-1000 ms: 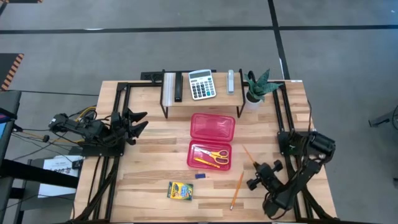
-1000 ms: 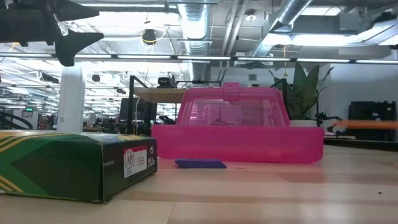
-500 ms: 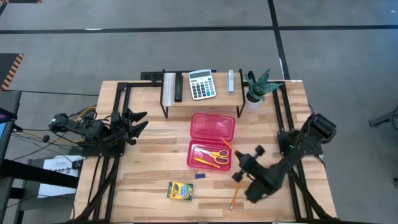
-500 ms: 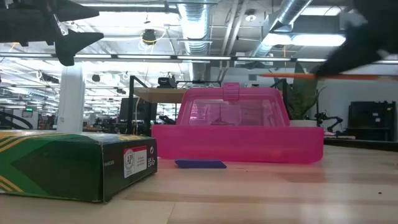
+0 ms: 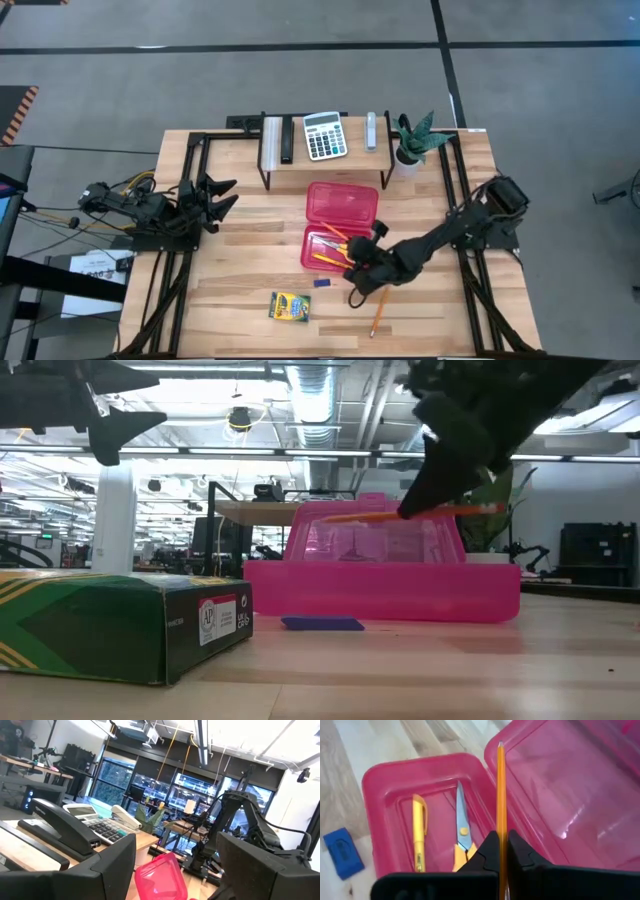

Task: Pack school essentials
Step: Put the top orange pencil into the red supply box

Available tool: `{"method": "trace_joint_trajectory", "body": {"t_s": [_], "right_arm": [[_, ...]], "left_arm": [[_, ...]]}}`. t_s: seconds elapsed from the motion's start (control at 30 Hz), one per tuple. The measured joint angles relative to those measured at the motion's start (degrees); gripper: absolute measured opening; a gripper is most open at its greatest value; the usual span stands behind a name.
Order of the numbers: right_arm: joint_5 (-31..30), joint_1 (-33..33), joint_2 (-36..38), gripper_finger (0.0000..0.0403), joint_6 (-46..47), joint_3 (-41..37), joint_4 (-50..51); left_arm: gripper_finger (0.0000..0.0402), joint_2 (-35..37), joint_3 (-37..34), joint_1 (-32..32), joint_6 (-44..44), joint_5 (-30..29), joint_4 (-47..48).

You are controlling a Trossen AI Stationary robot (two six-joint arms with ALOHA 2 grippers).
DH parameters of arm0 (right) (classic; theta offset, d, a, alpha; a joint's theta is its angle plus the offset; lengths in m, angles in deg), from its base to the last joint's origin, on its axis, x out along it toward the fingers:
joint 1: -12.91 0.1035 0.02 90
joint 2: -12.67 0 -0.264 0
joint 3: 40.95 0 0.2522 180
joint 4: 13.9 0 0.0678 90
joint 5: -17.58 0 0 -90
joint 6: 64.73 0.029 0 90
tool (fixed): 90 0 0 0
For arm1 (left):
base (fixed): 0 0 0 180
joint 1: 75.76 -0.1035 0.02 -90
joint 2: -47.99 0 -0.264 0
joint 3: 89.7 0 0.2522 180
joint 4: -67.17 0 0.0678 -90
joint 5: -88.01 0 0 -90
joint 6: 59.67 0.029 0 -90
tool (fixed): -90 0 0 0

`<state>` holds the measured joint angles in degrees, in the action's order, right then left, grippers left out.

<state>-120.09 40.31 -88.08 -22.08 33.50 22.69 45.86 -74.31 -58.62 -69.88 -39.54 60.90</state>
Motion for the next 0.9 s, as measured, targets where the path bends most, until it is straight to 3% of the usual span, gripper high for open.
{"method": "trace_joint_trajectory", "body": {"t_s": [0.37,0.57,0.73,0.9], "right_arm": [[6.7,-0.62,-8.87,0.0018,-2.78,0.0,-8.23],[7.07,-1.01,-10.29,0.0032,-4.02,0.0,-9.59],[7.26,-1.69,-10.01,0.0072,-4.14,0.0,-9.73],[7.28,-1.71,-9.25,0.0144,-4.17,0.13,-9.97]], "left_arm": [[0.0263,0.0,0.0,0.0,-0.02,0.25,0.02],[0.0263,0.0,0.02,0.0,-0.04,-0.18,-0.11],[0.0263,-0.01,0.02,0.0,-0.04,-0.29,-0.02],[0.0263,-0.02,0.02,0.0,-0.04,-0.39,-0.02]]}}
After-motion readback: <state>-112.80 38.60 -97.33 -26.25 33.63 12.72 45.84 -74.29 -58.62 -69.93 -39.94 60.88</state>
